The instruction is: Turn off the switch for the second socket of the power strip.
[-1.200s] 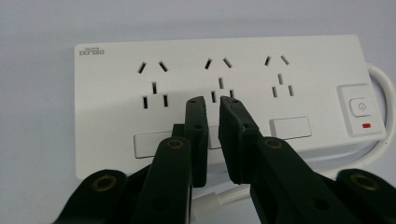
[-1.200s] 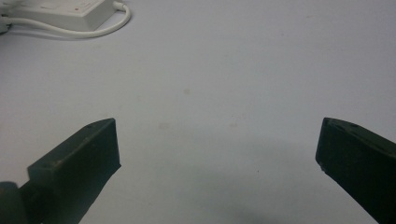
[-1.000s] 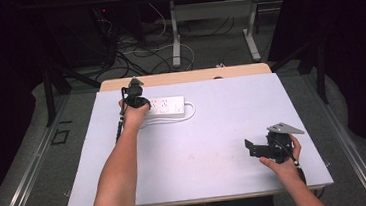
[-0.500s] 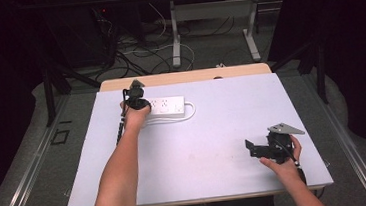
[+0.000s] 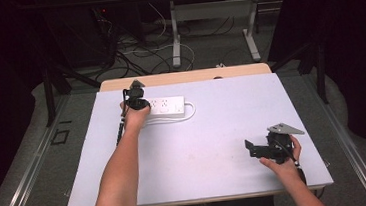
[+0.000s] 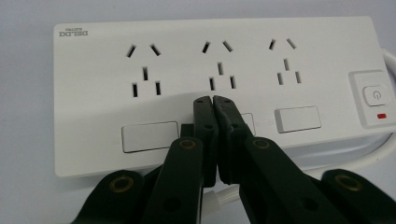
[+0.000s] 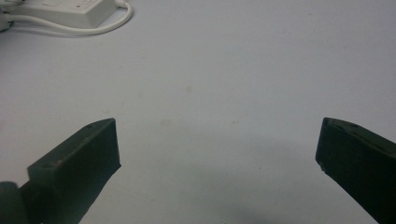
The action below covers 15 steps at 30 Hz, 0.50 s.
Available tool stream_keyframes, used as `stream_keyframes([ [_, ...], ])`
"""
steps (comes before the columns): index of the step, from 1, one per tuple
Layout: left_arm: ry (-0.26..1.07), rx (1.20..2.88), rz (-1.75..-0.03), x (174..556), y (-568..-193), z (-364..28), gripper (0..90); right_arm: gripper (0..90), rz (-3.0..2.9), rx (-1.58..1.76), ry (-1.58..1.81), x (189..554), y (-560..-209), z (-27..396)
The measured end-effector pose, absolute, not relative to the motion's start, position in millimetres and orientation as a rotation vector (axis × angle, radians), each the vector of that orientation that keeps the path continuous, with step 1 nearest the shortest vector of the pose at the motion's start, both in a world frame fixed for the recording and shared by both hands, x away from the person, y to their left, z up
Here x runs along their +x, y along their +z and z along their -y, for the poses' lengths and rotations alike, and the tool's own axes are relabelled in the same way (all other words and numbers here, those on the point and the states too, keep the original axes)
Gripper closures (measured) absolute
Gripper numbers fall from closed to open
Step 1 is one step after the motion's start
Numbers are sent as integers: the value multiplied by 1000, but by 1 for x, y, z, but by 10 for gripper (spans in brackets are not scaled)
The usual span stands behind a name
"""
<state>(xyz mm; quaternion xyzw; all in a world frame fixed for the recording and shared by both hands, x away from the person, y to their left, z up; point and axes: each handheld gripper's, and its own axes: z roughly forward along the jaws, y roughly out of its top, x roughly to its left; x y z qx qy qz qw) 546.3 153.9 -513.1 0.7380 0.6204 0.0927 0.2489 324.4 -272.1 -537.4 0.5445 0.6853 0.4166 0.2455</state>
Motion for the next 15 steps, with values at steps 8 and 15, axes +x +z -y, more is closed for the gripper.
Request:
stream_keyframes([
  [8, 247, 2022, -1683, 546, -513, -155, 890, 0, -1873, 1487, 1141, 324, -537, 272],
  [15, 260, 2014, -1679, 545, -514, -155, 890, 0, -1871, 1488, 1141, 324, -537, 272],
])
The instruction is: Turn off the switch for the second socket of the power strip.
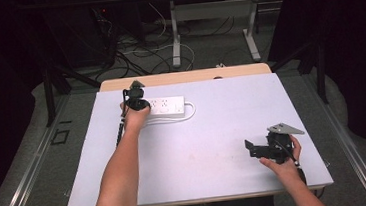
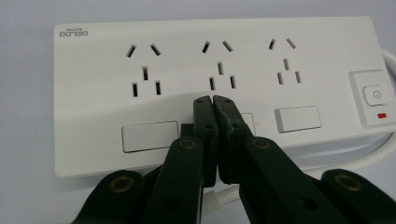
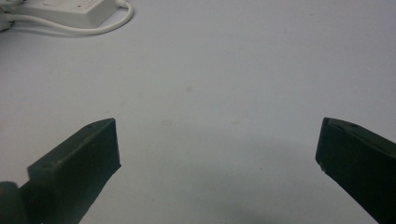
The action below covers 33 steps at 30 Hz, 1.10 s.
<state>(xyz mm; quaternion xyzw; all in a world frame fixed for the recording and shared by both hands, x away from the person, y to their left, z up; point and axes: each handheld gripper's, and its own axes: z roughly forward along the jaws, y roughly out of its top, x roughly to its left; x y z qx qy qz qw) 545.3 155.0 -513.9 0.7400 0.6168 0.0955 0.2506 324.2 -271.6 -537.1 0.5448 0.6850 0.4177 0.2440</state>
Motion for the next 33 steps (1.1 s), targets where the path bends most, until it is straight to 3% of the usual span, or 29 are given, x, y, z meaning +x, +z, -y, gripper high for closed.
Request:
stream_keyframes([
  [33, 257, 1995, -1685, 542, -516, -161, 866, 0, -1872, 1480, 1137, 325, -537, 273],
])
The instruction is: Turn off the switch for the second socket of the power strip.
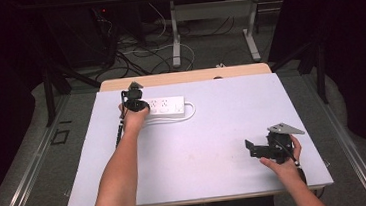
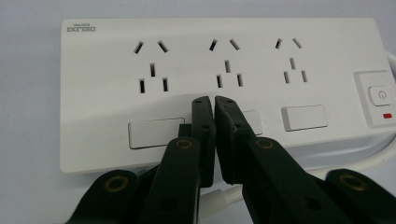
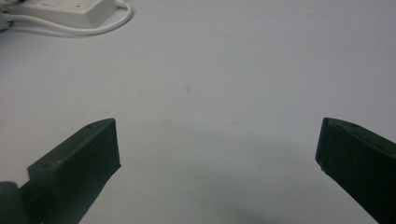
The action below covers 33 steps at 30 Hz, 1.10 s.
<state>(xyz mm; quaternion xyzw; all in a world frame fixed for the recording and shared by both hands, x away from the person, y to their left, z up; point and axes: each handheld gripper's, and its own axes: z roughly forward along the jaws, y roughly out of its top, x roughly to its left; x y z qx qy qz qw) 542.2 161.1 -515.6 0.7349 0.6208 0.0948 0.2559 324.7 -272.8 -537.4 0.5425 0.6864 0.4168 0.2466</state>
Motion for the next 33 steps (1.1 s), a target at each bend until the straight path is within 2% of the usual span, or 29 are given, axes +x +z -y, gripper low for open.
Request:
stream_keyframes([
  [13, 267, 1967, -1669, 536, -510, -165, 804, 0, -1872, 1481, 1136, 325, -537, 273],
  [33, 258, 1999, -1513, 518, -496, -144, 713, 0, -1870, 1484, 1140, 324, -537, 272],
])
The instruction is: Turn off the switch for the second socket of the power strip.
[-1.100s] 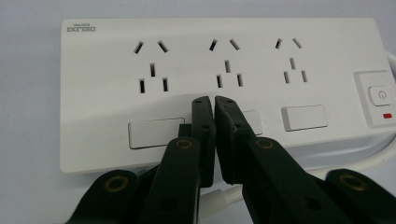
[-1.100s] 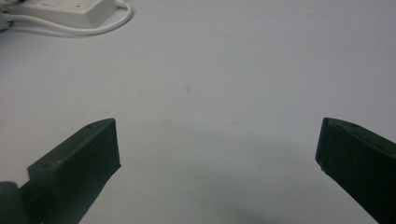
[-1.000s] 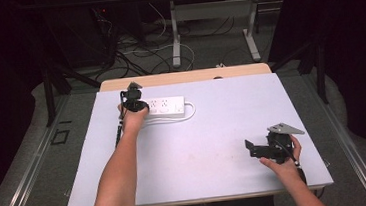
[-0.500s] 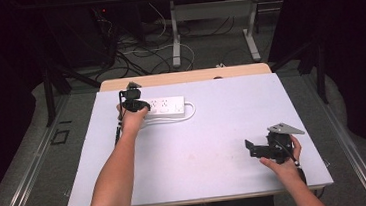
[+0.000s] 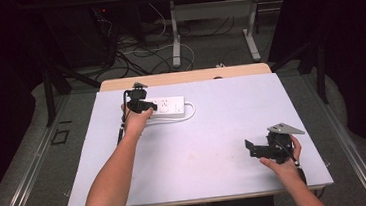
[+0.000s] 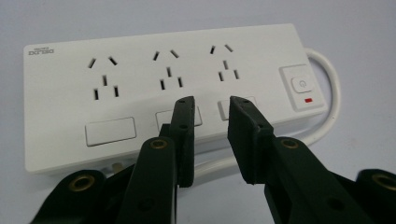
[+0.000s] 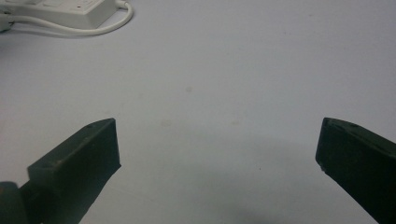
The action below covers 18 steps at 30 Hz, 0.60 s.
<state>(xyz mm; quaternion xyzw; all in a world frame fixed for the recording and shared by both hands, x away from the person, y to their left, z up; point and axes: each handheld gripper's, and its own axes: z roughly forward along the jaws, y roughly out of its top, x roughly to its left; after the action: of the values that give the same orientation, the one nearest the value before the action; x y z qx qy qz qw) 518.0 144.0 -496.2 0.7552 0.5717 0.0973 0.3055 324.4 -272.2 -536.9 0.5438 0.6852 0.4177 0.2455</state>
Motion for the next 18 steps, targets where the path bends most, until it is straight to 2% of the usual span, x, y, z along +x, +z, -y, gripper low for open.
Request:
stream_keyframes([
  [18, 258, 1991, -1397, 494, -483, -137, 621, 0, -1869, 1489, 1142, 324, -537, 271],
])
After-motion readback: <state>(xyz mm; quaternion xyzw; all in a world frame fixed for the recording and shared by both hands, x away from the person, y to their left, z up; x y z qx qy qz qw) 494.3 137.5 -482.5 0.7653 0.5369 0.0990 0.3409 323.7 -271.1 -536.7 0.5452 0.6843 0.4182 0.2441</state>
